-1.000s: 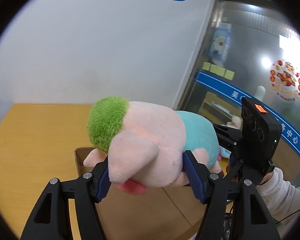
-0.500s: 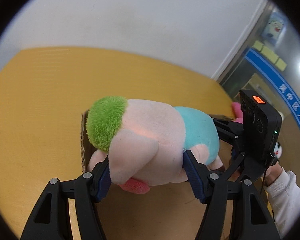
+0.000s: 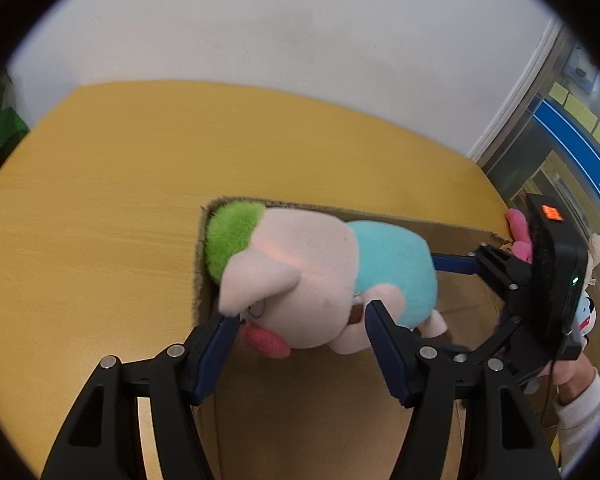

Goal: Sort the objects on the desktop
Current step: 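Open both grippers to drop the pig inside the box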

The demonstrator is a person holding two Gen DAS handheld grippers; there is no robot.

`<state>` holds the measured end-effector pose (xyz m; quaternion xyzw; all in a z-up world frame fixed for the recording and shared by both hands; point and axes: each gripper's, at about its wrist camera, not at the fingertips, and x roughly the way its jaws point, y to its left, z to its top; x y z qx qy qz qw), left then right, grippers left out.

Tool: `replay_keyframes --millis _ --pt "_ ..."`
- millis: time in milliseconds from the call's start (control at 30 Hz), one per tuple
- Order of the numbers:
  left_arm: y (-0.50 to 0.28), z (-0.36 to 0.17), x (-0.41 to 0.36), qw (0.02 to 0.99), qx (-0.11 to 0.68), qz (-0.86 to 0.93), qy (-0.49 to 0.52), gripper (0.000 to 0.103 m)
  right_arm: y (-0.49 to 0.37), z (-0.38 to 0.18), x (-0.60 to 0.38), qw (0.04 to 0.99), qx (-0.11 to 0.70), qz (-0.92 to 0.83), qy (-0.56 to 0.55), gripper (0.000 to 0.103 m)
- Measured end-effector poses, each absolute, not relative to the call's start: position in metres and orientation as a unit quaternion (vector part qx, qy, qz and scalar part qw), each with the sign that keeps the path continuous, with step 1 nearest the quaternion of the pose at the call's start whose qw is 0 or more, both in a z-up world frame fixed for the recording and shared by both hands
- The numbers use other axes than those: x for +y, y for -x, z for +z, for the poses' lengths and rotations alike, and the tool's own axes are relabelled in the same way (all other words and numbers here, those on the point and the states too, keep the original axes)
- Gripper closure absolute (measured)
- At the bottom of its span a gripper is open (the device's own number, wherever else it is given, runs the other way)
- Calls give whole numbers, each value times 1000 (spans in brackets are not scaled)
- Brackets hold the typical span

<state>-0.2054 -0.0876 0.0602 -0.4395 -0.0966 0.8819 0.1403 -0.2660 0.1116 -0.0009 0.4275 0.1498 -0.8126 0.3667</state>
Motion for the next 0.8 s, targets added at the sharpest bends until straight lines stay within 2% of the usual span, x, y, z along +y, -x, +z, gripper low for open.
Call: replay_keyframes --millis 200,267,300,333,400,533,800 --pt "130 117 -104 127 -57 917 373 38 205 73 148 286 138 -862 -395 0" --pt "99 139 -95 121 -38 931 342 32 157 99 159 264 140 -881 -367 0" --pt "80 148 -92 115 -27 939 324 25 137 110 156 255 140 -889 -354 0" --pt "56 156 -89 112 -19 946 303 23 115 119 157 245 141 -897 -339 0" --pt "29 163 -79 125 -19 951 282 23 74 136 144 221 135 -912 -317 0" --pt "-15 171 -42 155 -32 954 255 23 -4 145 140 181 111 -932 -292 0" --pt "-80 162 -8 147 -20 963 226 23 -96 138 149 126 90 -945 -287 0"
